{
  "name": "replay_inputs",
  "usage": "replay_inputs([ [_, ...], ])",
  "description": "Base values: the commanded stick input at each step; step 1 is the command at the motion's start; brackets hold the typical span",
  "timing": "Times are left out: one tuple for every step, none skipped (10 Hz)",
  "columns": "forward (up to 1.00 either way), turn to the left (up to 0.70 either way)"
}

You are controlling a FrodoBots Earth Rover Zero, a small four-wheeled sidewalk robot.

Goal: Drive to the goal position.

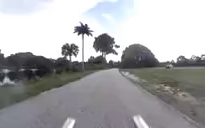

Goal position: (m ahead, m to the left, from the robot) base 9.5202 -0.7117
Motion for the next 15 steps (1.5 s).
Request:
replay_inputs([
  [0.85,0.00],
  [0.85,0.00],
  [0.85,0.00],
  [0.85,0.00],
  [0.85,0.00],
  [0.85,-0.04],
  [0.85,-0.11],
  [0.85,-0.19],
  [0.85,-0.26],
  [0.85,-0.34],
  [0.85,-0.34],
  [0.85,-0.34],
  [0.85,-0.34],
  [0.85,-0.34],
  [0.85,-0.34],
])
